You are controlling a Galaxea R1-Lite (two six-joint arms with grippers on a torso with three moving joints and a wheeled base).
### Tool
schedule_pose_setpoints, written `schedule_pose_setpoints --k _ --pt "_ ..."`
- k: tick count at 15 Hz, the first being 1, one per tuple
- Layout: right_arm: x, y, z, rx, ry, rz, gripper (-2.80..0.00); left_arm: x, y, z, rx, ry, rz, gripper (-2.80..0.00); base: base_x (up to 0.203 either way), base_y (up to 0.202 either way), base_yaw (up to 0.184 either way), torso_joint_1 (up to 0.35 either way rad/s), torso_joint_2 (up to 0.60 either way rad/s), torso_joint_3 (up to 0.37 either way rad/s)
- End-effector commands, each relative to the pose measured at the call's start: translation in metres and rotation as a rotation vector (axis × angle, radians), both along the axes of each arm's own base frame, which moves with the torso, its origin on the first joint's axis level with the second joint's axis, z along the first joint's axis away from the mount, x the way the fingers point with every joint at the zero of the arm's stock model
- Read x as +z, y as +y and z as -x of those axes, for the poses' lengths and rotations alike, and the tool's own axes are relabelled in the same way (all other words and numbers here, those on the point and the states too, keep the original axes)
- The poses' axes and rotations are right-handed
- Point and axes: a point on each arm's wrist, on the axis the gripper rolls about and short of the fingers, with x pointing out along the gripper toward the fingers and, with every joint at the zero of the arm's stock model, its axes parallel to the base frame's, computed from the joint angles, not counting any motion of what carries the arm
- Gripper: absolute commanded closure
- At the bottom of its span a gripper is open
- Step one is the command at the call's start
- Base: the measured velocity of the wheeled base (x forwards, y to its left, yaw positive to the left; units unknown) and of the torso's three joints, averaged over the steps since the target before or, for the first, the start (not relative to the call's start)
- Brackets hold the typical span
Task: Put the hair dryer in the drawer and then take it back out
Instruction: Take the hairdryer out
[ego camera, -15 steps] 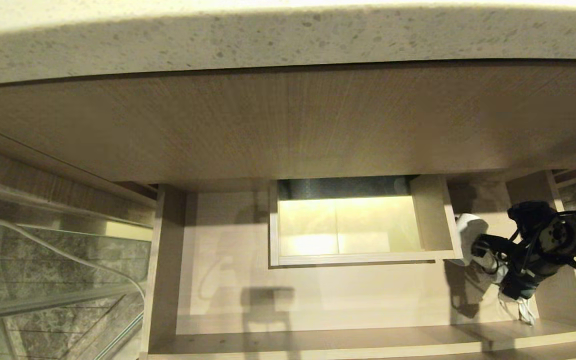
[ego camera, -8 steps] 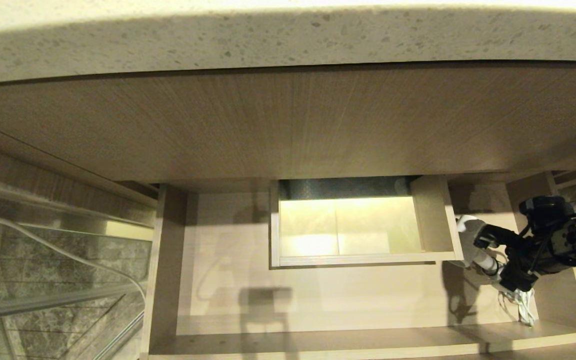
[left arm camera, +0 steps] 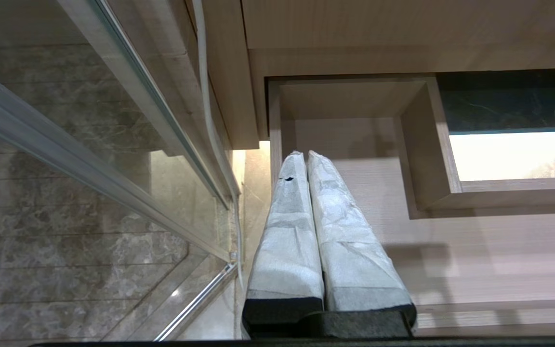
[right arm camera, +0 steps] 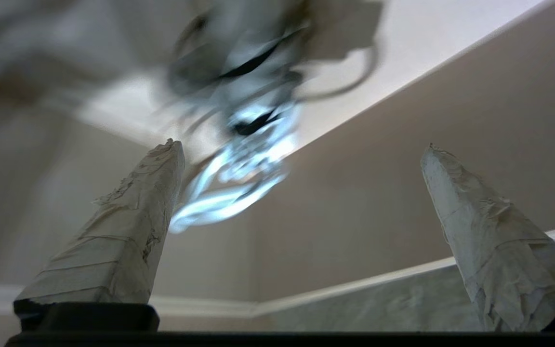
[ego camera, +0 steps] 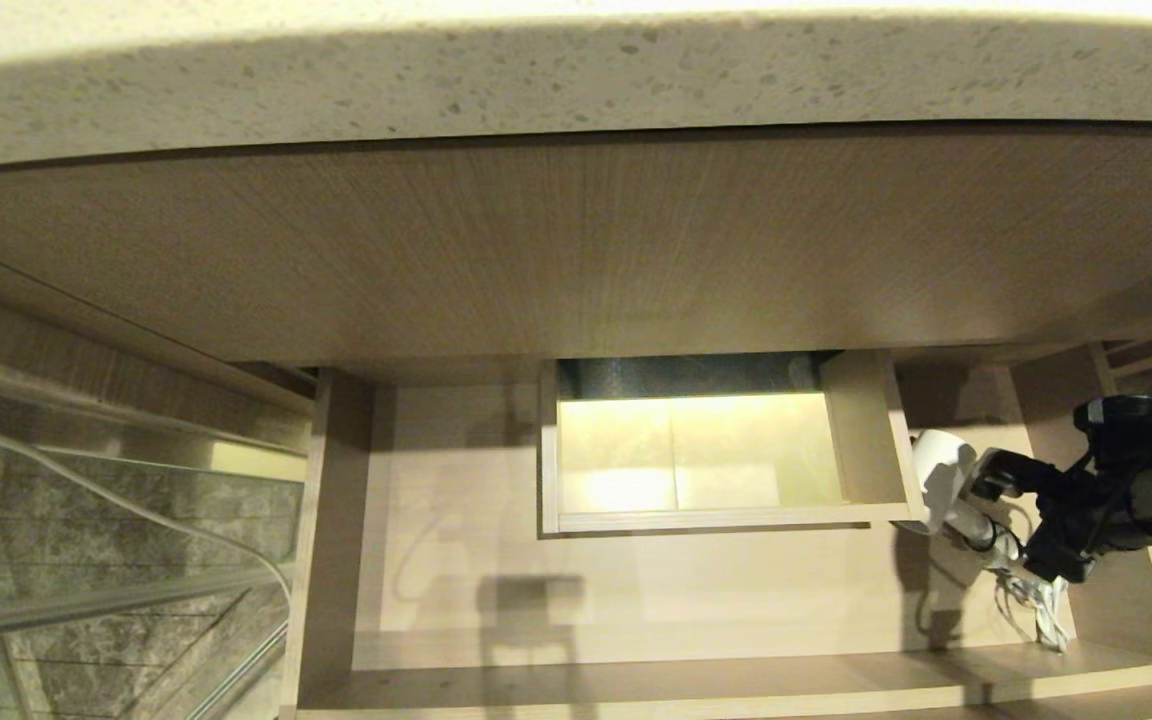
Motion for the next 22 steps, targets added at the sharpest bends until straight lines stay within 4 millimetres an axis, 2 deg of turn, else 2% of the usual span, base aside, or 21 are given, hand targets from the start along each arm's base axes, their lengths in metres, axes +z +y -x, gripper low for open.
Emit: schedule_pose_setpoints --k 1,5,11,19,22 --pt "-0.009 -0.002 -0.003 -0.002 -0.030 0.015 -2.80 -0.011 0.000 -0.004 0.000 0.038 0.001 0.00 0.000 0.000 0.000 0.000 0.00 0.000" --pt "-0.024 -0.003 -0.004 -0.060 -0.039 -0.045 -2.80 -0.011 0.000 -0.004 0.000 0.038 0.001 0.00 0.000 0.000 0.000 0.000 0.00 0.000" --pt "-0.030 0.001 0.001 -0.083 -0.019 -0.076 -2.80 -0.011 0.000 -0.004 0.000 0.038 0.001 0.00 0.000 0.000 0.000 0.000 0.00 0.000" --pt "-0.048 0.003 -0.007 -0.084 -0.005 -0.119 -2.80 -0.011 0.000 -0.004 0.000 0.038 0.001 0.00 0.000 0.000 0.000 0.000 0.00 0.000" --pt "-0.054 0.004 -0.017 -0.094 -0.015 -0.135 -2.80 -0.011 0.000 -0.004 0.000 0.038 0.001 0.00 0.000 0.000 0.000 0.000 0.00 0.000"
